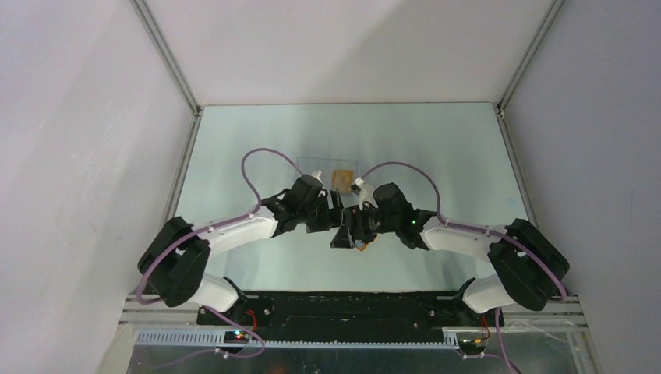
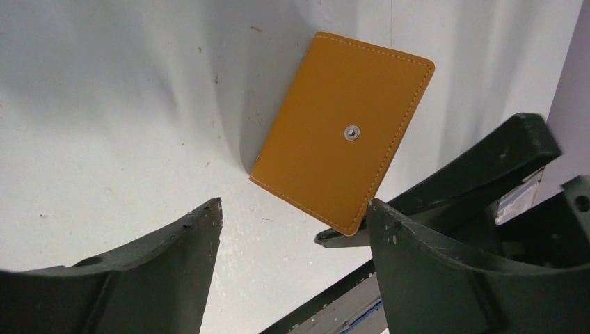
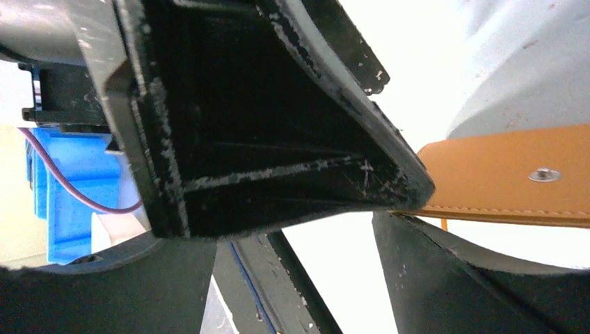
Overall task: Put the credit cards into the card holder
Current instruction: Open the card holder at the center of the board.
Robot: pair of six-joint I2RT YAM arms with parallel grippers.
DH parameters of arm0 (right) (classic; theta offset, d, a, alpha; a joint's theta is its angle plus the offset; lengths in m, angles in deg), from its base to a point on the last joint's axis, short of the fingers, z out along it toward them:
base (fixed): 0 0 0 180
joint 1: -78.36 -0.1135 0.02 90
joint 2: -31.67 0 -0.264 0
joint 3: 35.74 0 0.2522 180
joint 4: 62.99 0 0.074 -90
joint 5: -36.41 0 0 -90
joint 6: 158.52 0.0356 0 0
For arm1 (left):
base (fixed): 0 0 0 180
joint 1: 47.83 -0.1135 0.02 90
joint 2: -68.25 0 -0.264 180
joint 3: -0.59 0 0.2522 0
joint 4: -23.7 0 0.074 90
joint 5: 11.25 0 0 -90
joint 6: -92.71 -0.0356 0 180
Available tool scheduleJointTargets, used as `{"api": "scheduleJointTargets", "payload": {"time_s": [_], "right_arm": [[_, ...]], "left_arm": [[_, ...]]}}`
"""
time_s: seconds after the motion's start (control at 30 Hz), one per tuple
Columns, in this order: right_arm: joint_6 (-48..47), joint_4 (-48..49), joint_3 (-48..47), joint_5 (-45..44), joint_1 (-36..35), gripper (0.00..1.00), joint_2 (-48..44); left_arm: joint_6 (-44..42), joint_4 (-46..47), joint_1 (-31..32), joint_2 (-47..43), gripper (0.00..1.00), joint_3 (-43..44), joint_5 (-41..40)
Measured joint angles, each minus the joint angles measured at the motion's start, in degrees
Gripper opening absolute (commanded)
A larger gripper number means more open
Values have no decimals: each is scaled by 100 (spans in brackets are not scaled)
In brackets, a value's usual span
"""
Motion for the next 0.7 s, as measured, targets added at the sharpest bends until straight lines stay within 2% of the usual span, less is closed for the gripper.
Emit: {"api": "scheduleJointTargets", "payload": {"time_s": [0.2,0.43,0.57,0.7], "right_arm": [[24,-575,144,-48,323,83,-767],[426,-844,796,9,1176,80,-1759],[800,-852,1080,157,1810,74,-1733],[1154,-640,1115,378,2177,68,-1209]], "left_arm": [[-13,68,-2,-2,80,-70,118],[-20,133,-13,105,84,-57,247],[-11,160,-17,378,84,-4,297],[11,245,-74,619,82,-2,380]]}}
